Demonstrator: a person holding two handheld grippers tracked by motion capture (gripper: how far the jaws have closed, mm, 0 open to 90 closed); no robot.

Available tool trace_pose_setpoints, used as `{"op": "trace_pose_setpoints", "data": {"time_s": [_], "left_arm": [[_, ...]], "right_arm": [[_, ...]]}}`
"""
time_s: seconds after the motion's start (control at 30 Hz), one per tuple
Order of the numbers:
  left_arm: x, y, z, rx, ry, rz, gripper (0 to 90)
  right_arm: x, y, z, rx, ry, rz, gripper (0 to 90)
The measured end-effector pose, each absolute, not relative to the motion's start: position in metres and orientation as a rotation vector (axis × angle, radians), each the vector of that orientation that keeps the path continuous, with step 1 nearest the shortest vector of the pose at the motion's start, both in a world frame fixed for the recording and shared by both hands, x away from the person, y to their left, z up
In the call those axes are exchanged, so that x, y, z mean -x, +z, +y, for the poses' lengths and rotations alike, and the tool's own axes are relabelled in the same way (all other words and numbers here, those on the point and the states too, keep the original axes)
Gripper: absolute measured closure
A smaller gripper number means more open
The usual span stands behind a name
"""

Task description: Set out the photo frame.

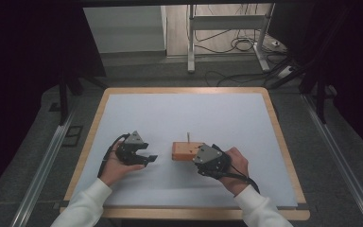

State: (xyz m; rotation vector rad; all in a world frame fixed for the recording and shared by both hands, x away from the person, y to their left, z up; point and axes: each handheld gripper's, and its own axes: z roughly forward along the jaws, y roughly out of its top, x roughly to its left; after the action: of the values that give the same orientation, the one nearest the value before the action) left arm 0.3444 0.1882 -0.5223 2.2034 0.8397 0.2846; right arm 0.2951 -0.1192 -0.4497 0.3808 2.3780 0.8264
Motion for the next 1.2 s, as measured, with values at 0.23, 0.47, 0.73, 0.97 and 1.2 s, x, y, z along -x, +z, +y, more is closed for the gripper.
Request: {"op": "trace_pose_setpoints", "data": {"time_s": [0.23, 0.47, 0.73, 0.97, 1.2], "left_arm": [[-0.33, -0.529, 0.206, -2.191, 0.283, 0.861, 33.2], [-0.328, -0.533, 0.202, -2.215, 0.282, 0.846, 33.0], [-0.328, -0.534, 0.201, -2.217, 0.279, 0.848, 32.8], [-0.328, -0.534, 0.201, -2.216, 0.273, 0.845, 32.6], [-0.329, -0.534, 0.202, -2.211, 0.279, 0.851, 32.4]], "right_arm": [[-0.304, -0.443, -0.114, -0.38, 0.823, 2.401, 55.7], [-0.313, -0.435, -0.107, -0.369, 0.786, 2.414, 61.3], [-0.321, -0.429, -0.103, -0.364, 0.767, 2.428, 63.8], [-0.316, -0.421, -0.102, -0.332, 0.795, 2.47, 66.2], [-0.301, -0.414, -0.105, -0.286, 0.812, 2.528, 66.9]]}}
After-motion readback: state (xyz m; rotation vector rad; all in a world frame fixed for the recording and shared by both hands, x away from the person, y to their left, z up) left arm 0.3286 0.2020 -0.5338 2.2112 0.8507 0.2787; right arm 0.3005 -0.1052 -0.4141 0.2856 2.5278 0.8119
